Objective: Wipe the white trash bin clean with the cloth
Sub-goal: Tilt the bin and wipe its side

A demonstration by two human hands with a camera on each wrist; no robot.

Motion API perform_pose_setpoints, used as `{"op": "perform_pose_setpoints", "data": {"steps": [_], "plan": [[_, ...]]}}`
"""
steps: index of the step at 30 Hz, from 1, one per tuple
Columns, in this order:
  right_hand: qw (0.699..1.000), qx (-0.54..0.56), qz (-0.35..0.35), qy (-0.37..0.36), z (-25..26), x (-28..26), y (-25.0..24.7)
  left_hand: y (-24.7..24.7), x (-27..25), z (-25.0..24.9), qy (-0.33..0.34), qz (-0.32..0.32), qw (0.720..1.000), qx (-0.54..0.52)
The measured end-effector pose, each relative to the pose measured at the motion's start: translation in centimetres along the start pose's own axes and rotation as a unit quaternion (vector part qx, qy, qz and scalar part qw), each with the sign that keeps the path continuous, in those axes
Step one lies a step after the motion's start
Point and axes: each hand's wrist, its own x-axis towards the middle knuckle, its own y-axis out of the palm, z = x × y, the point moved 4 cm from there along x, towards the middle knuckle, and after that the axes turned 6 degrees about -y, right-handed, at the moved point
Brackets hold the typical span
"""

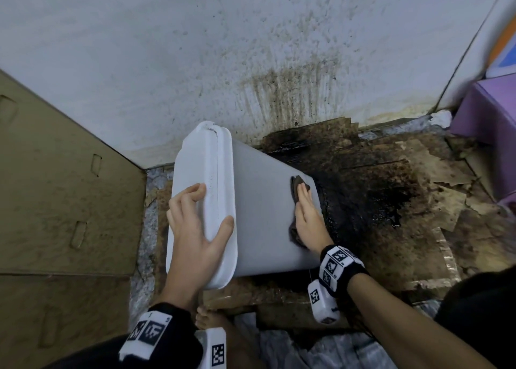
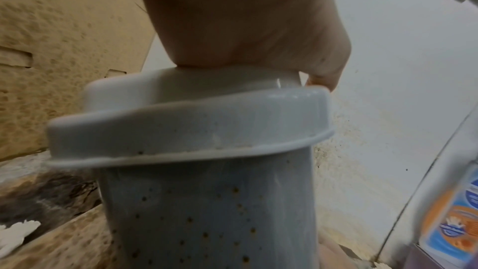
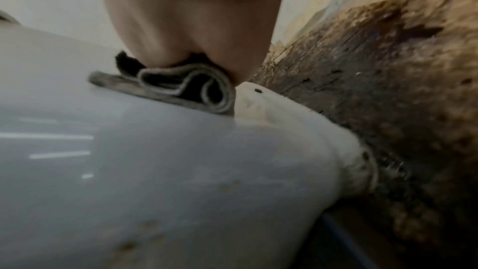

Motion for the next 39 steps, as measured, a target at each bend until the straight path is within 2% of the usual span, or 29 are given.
{"op": "perform_pose_setpoints", "data": {"steps": [4, 10, 13, 16, 19, 24, 27, 31, 33, 35, 39], "plan": [[0.999, 0.035, 0.018, -0.009, 3.9, -1.0, 1.1, -0.1, 0.0, 0.0, -0.008, 0.004, 1.0, 0.002], [0.985, 0.067, 0.063, -0.146, 11.8, -4.1, 3.7, -0.1, 0.0, -0.4, -0.012, 0.0, 1.0, 0.01], [0.98, 0.038, 0.036, -0.193, 12.0, -5.6, 3.9, -0.1, 0.0, -0.2, -0.009, -0.002, 1.0, 0.01], [0.978, 0.029, 0.006, -0.206, 10.6, -6.2, 4.0, -0.3, 0.0, 0.1, -0.008, -0.003, 1.0, 0.004], [0.986, 0.022, -0.017, -0.163, 6.5, -6.8, 4.0, -0.7, -0.1, 0.5, -0.013, -0.003, 1.0, 0.001], [0.998, -0.003, -0.061, -0.002, -3.3, -7.4, 1.5, -0.7, -0.1, 0.4, -0.014, 0.0, 1.0, -0.008], [0.995, 0.027, -0.093, 0.037, -4.0, -7.1, 1.4, -0.4, 0.0, 0.1, -0.01, 0.002, 1.0, -0.002], [0.989, 0.082, -0.108, 0.06, -0.9, -7.2, 2.3, -0.5, -0.1, 0.1, -0.017, -0.001, 1.0, 0.002], [0.987, 0.124, -0.098, 0.024, 2.4, -7.1, 3.2, -0.4, 0.0, 0.0, -0.013, 0.0, 1.0, 0.004], [0.984, 0.145, -0.088, -0.046, 6.5, -7.6, 4.4, -0.3, 0.0, 0.0, -0.011, -0.002, 1.0, -0.001], [0.978, 0.132, -0.063, -0.146, 11.7, -9.4, 6.1, -0.3, 0.0, 0.2, -0.005, -0.001, 1.0, 0.002]]}}
